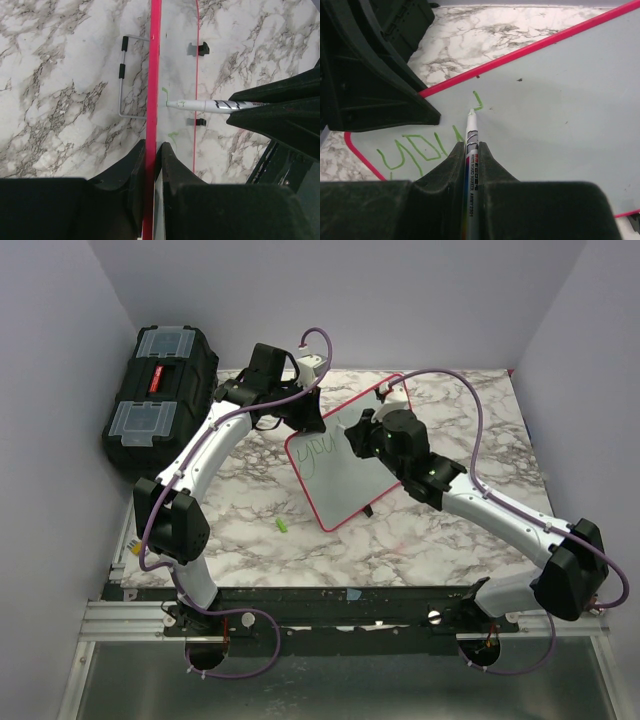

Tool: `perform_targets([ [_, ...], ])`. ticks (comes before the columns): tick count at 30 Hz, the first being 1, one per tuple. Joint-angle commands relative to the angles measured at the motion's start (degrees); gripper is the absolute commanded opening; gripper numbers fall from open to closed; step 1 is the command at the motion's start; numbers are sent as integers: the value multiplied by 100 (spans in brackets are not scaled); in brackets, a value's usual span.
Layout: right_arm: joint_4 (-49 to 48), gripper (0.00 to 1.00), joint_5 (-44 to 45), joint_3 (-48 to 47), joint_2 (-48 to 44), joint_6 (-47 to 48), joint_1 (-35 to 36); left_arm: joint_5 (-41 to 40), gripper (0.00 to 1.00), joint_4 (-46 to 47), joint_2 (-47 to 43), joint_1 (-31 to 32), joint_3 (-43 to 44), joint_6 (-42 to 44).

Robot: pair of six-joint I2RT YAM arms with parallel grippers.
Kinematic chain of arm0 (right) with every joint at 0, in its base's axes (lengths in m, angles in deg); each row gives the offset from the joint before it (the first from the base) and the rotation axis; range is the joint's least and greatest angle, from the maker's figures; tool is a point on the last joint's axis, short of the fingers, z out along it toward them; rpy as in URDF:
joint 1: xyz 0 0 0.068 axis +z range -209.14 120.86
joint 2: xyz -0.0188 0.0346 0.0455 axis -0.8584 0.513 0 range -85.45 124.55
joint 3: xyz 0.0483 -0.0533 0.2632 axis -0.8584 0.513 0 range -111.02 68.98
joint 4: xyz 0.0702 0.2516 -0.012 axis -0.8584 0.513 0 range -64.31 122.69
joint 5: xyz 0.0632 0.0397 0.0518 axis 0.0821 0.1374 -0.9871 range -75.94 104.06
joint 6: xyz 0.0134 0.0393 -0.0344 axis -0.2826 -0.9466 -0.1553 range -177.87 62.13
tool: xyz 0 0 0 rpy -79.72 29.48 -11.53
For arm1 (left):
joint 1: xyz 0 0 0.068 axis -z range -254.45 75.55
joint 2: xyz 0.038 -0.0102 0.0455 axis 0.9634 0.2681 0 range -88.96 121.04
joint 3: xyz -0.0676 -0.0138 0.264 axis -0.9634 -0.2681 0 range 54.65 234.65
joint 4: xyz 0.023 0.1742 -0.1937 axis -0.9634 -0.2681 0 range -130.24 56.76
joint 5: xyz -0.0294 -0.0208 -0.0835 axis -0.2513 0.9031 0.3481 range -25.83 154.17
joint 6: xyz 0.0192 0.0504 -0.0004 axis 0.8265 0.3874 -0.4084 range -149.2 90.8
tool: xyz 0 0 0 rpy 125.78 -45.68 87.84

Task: Write a sentence on the whiteboard

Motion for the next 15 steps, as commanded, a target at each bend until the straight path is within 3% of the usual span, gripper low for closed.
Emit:
perform_targets([
  [1,-201,1,-642,158,-134,4,10,-119,0,92,-264,40,87,227],
  [8,-542,1,-546,611,-723,61,10,-152,0,100,-293,36,58,228],
  [15,-365,1,138,810,-959,100,11,-160,0,110,-302,35,56,229],
])
